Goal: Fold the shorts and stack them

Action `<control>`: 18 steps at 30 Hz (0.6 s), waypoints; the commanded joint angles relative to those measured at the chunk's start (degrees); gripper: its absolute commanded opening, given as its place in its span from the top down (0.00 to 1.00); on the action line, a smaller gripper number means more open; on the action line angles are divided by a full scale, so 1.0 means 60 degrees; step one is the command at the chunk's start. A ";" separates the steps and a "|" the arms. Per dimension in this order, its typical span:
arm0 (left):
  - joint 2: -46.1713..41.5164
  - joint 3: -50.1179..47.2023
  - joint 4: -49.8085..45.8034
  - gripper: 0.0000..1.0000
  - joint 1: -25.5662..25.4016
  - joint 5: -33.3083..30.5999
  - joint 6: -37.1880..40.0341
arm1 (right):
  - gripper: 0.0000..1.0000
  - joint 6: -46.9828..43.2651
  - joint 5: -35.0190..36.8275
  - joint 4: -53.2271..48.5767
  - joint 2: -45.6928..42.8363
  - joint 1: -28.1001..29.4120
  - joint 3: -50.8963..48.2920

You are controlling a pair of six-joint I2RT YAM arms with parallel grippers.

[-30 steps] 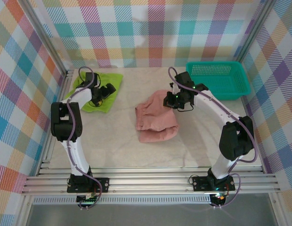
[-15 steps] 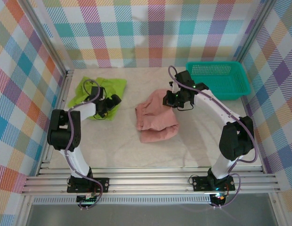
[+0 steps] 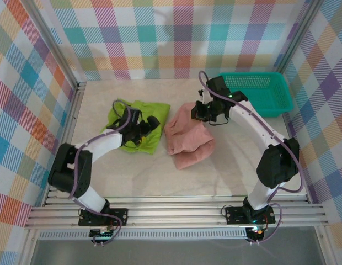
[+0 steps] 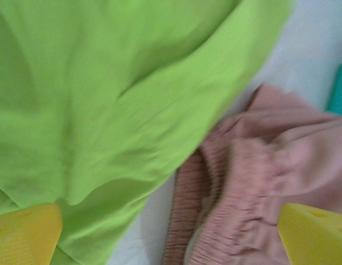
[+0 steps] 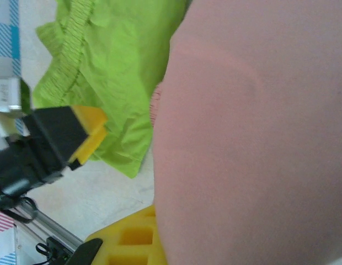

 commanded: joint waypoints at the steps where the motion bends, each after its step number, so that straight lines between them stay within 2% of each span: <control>1: -0.1248 0.1133 -0.1548 0.00 0.0615 -0.0441 0.0841 | 1.00 -0.0095 -0.0317 -0.0492 -0.0308 -0.0037 0.0780; 4: -0.1641 0.1315 -0.2212 0.00 0.1433 -0.0765 0.1370 | 1.00 0.0146 -0.0612 -0.0664 -0.0337 -0.0032 0.1407; 9: -0.0905 0.1285 -0.2321 0.00 0.2874 -0.0167 0.1826 | 1.00 0.0517 -0.1025 -0.0783 -0.0340 0.0003 0.2420; 18: 0.1022 0.0855 -0.0597 0.00 0.3093 0.0519 0.1892 | 1.00 0.0968 -0.1075 -0.1545 0.0187 0.0151 0.4423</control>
